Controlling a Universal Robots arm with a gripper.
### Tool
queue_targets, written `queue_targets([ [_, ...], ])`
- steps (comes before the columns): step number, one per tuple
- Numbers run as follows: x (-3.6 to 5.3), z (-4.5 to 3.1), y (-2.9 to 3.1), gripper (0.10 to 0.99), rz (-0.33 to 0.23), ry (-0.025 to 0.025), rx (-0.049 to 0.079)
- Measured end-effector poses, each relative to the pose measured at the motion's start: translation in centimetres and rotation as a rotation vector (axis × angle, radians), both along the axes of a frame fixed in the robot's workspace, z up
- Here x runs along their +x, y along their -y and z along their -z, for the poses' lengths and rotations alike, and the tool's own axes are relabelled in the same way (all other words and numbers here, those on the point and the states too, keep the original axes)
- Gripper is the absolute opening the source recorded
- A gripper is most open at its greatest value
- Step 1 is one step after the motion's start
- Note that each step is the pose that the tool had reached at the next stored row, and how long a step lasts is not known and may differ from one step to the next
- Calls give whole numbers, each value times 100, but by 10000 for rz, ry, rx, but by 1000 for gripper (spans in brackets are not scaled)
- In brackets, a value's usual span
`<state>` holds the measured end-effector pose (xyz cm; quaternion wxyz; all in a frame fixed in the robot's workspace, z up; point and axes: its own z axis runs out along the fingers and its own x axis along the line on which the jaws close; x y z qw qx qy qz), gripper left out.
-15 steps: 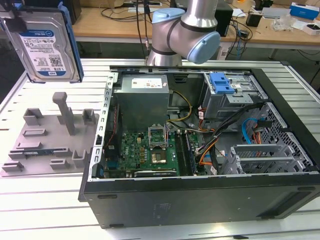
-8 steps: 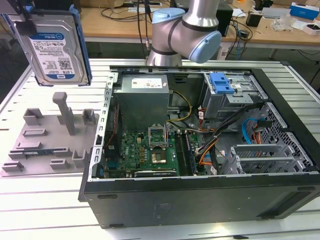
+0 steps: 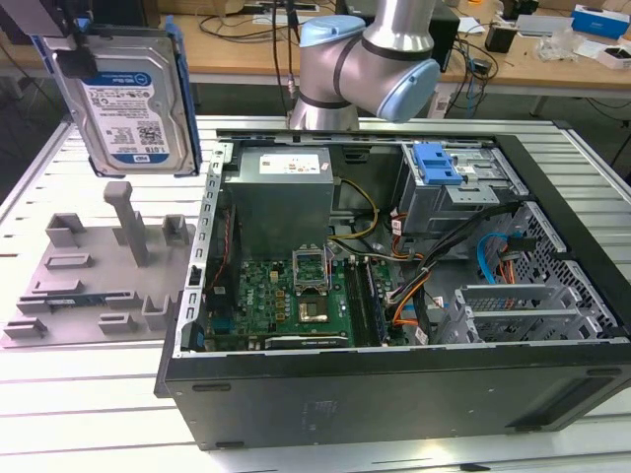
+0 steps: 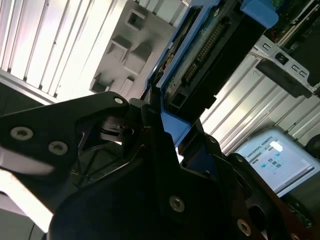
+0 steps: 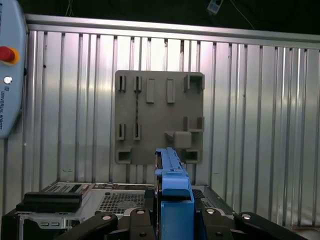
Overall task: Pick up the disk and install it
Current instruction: 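Pick up the disk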
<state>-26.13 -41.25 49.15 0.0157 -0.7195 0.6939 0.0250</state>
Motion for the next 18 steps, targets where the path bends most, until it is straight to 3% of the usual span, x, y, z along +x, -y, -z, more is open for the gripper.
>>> queue_targets([
  [6, 202, 0, 97, 369, 1, -7, 0],
  [15, 573, 2, 246, 369, 0, -16, 0],
  [18, 687, 5, 326, 369, 1, -18, 0],
])
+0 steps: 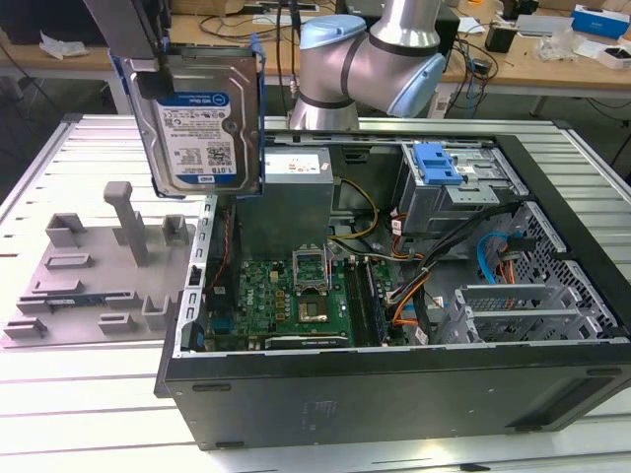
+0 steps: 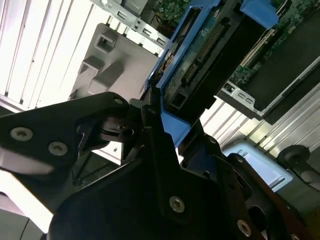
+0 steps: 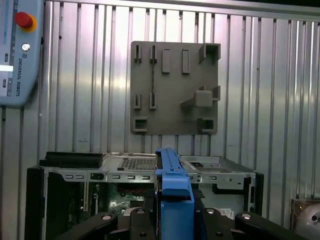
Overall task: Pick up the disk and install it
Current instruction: 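Pick up the disk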
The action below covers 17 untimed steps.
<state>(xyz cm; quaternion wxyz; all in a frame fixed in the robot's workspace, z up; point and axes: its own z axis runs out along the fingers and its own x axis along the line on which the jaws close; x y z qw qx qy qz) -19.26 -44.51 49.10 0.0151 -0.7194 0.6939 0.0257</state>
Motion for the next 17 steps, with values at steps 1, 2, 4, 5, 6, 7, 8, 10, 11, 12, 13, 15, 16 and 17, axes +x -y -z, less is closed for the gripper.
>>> queue_targets([
  [1, 27, 2, 35, 369, 4, 0, 0],
  [2, 42, 5, 56, 369, 7, 0, 2],
  [4, 70, 11, 95, 369, 11, 1, 8],
  [5, 84, 14, 110, 369, 10, 0, 11],
  [6, 112, 19, 138, 369, 10, 0, 18],
  [7, 127, 22, 152, 369, 11, 0, 21],
  [8, 144, 24, 165, 369, 11, 0, 24],
  [10, 194, 29, 190, 369, 12, 0, 35],
  [11, 230, 30, 202, 369, 10, -1, 41],
  [12, 262, 30, 211, 369, 11, -1, 48],
  [13, 305, 32, 225, 369, 11, 0, 58],
  [15, 361, 34, 241, 369, 11, 0, 72],
  [16, 397, 35, 253, 369, 10, 0, 81],
  [17, 422, 37, 263, 369, 11, 0, 90],
])
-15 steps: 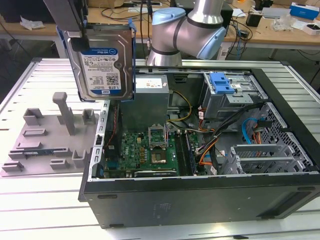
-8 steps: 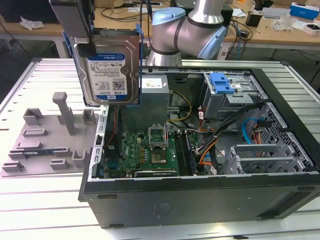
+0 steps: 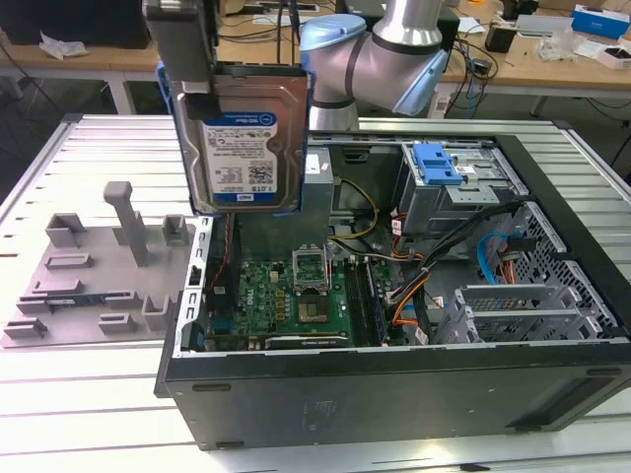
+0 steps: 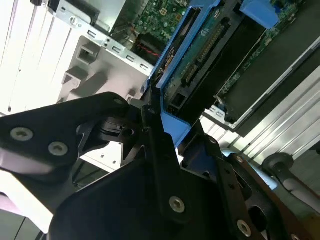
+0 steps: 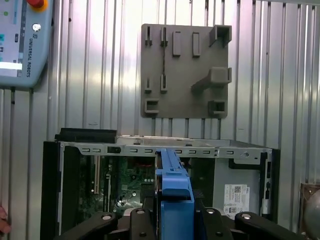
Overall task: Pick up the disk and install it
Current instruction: 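Pick up the disk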
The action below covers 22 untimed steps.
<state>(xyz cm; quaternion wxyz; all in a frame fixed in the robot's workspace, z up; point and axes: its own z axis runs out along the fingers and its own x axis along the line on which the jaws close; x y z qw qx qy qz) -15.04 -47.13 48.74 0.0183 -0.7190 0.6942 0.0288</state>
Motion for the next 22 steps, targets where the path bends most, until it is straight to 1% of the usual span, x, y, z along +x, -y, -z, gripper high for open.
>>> queue_targets([
  [3, 77, 4, 44, 369, -1, 0, 39],
  [8, 156, 14, 124, 369, 1, -1, 141],
  [9, 188, 18, 162, 369, 0, -1, 167],
  [10, 216, 19, 189, 369, 0, -1, 173],
  [16, 327, 26, 274, 369, -1, 0, 180],
  [22, 450, 32, 371, 369, -1, 0, 181],
])
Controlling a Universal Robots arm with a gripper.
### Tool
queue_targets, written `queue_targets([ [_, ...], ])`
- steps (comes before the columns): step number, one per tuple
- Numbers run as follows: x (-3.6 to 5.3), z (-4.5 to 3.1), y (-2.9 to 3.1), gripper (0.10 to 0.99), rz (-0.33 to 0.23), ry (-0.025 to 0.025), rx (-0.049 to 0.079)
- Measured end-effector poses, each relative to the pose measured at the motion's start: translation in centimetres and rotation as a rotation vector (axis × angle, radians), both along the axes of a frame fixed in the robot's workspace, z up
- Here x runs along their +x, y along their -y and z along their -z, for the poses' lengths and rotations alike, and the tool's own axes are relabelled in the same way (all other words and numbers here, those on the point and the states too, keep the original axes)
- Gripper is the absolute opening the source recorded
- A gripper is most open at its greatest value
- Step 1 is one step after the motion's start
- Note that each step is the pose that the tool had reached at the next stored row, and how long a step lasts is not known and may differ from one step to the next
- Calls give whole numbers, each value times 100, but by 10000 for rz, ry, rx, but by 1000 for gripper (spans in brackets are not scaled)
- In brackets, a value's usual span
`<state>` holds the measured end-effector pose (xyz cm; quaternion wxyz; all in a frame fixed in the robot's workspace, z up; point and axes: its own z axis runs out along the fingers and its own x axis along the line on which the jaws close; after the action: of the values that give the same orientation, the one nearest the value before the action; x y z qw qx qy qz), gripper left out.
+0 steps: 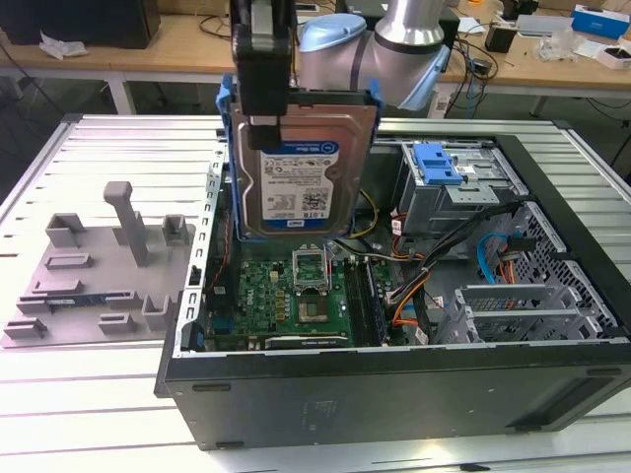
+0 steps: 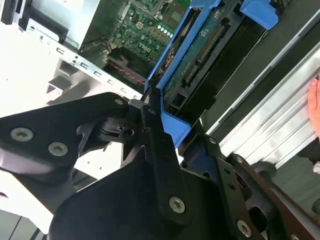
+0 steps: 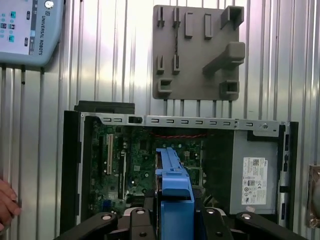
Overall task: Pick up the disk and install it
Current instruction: 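Pick up the disk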
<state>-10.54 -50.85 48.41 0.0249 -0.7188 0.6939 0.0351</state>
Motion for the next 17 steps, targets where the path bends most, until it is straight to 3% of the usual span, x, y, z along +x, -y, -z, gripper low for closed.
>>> queue_targets([
  [10, 276, 19, 221, 369, 0, -5, -1],
  [14, 429, 36, 244, 369, 0, -5, -1],
  [16, 530, 44, 245, 369, 2, -5, -1],
  [17, 622, 52, 245, 369, 0, -8, 0],
])
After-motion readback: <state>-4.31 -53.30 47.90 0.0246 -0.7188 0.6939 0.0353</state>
